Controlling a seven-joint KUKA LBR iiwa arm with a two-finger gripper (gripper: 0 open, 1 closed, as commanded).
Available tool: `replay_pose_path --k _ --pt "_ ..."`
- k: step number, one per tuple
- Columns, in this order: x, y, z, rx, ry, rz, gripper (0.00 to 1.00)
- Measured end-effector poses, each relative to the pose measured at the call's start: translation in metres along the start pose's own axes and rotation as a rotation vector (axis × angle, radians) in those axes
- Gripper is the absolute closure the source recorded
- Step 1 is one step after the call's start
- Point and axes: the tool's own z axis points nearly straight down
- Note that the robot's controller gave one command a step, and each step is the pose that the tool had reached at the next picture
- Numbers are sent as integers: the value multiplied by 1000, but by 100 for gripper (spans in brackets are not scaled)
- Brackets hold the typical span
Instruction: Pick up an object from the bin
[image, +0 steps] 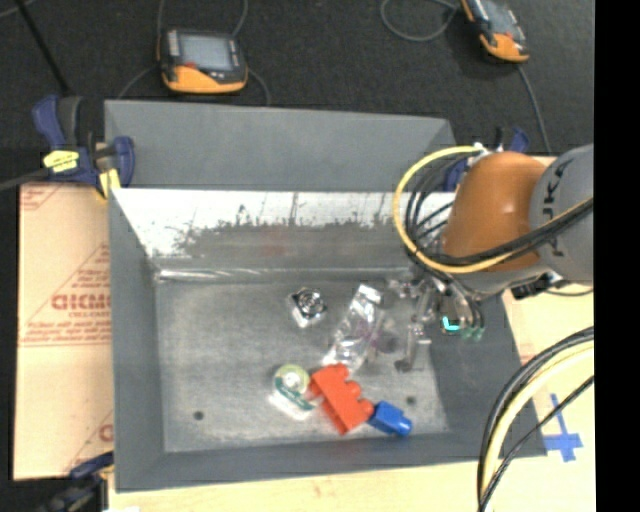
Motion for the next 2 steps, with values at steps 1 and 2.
replay_pose_path --k 1,2 --pt "-30 35 45 3 -28 -160 0" --pt "-31 34 42 5 -27 -163 100"
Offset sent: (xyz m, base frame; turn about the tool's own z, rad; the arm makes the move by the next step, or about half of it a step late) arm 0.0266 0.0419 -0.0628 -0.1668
